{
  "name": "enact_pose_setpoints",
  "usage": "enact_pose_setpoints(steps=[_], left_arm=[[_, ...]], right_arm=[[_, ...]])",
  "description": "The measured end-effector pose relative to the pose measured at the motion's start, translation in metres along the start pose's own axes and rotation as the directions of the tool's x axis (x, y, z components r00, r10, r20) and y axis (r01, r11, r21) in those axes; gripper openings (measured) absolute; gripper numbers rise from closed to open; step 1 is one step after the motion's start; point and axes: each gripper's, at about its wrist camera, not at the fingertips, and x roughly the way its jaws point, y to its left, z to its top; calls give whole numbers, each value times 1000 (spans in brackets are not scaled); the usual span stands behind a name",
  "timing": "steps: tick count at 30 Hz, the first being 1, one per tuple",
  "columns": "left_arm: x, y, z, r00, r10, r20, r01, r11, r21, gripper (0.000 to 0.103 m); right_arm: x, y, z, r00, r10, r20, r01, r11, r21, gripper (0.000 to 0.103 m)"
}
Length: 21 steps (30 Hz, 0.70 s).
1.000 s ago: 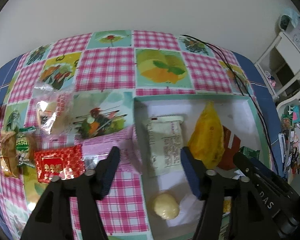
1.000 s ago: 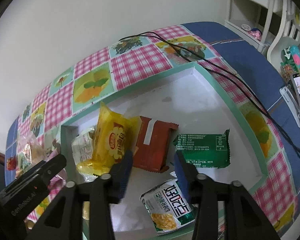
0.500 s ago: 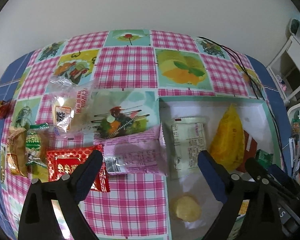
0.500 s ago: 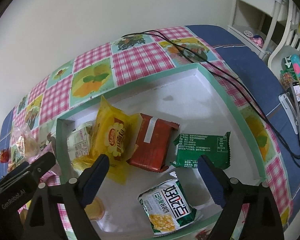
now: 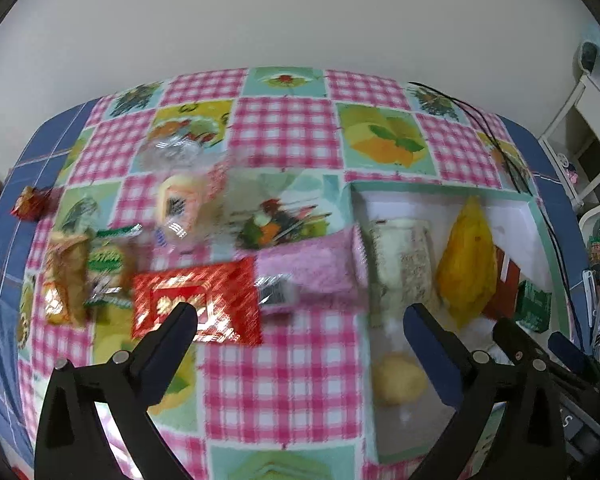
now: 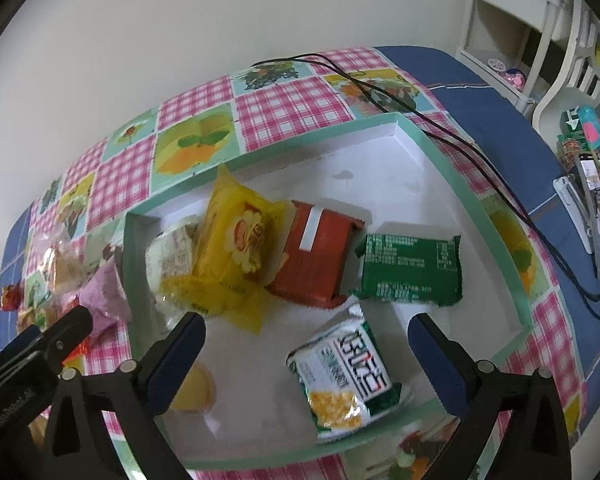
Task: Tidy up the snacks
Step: 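Move both open tools back from the tray to the snack pile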
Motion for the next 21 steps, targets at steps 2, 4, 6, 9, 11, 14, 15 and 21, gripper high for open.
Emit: enact_pose_setpoints(steps=[2,4,6,9,11,14,15,21], left_arm=[[-4,7,-5,1000,8,-7,-8,1000,-4,102],[-8,12,-8,1000,19,-5,-19,1000,-5,102],[-13,19,-13,999,32,-4,-32,999,-11,102],[-16,29,-19,999,30,-21,-31,999,-31,102],[-16,35,-24,999,28,-34,-29,998,-46,102],[-18,43,-32,998,28,-52,-31,998,-57,102],[-20,45,-34,998,28,-52,-31,998,-60,102],[-31,56,-42,999,34,-41,-37,997,-75,102]], right_arm=[[-4,3,-6,1000,-2,-2,2,1000,-7,103],[-7,4,-10,1000,-2,-5,2,1000,-8,103],[-12,6,-14,1000,-1,-6,1,1000,-8,103],[-18,10,-22,1000,-2,-7,2,1000,-12,103],[-21,12,-28,1000,-2,-13,2,1000,-19,103],[-24,17,-37,1000,3,-21,-4,1000,-30,103],[-26,19,-41,1000,3,-23,-4,999,-37,103],[-36,26,-56,1000,2,-16,-3,998,-57,103]])
